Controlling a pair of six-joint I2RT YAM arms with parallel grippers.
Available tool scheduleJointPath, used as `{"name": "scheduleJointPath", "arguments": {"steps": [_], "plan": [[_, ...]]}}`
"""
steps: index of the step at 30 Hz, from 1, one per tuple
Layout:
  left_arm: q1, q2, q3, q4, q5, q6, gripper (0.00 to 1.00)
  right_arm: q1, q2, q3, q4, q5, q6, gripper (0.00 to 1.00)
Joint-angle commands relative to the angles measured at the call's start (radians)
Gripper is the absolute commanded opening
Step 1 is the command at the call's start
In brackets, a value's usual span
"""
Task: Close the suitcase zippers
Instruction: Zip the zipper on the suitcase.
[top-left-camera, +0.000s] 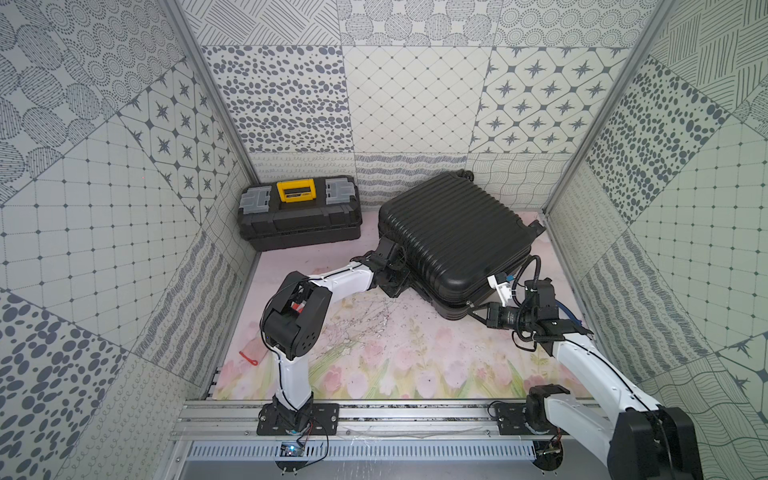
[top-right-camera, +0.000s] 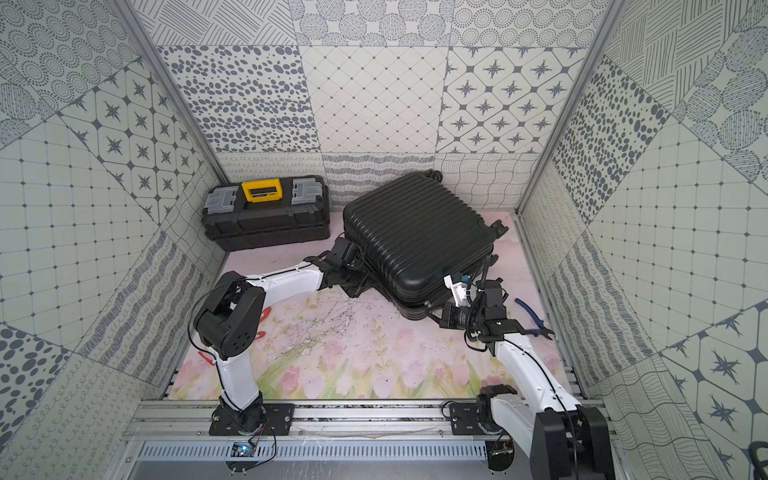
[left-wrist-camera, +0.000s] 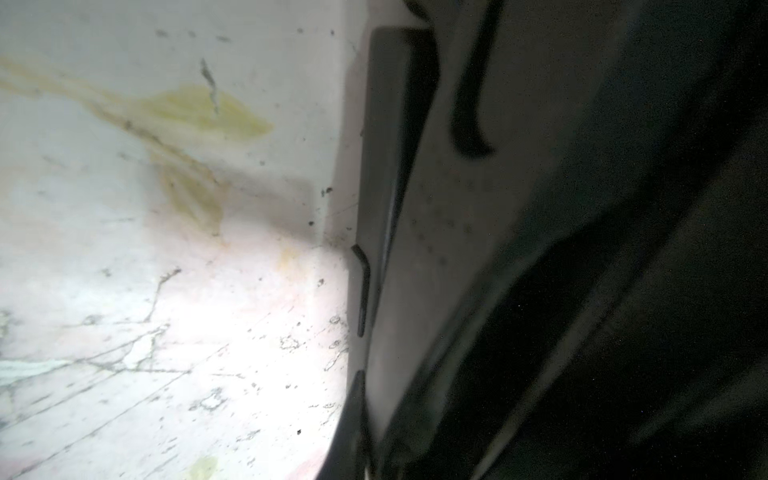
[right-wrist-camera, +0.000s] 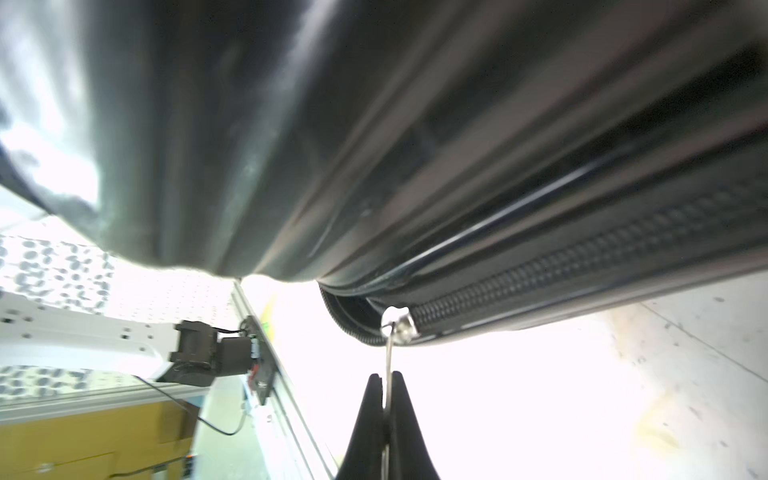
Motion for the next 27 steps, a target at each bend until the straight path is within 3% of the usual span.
{"name": "scheduleJointPath", "arguments": {"steps": [1, 9, 21, 27], "plan": [[0.006, 0.020, 0.013, 0.111, 0.059, -0.033, 0.00, 0.077, -0.098, 0.018, -0.015, 0.053, -0.085, 0.00], [-0.020, 0.024, 0.003, 0.127, 0.042, -0.122, 0.00, 0.374, -0.198, 0.082, -0.129, 0.375, -0.190, 0.00], [-0.109, 0.021, -0.006, 0.199, 0.040, -0.225, 0.00, 0.721, -0.025, 0.201, -0.030, 0.634, -0.282, 0.00], [-0.150, -0.004, -0.037, 0.257, 0.041, -0.293, 0.00, 0.810, 0.073, 0.248, 0.054, 0.718, -0.182, 0.00]]}}
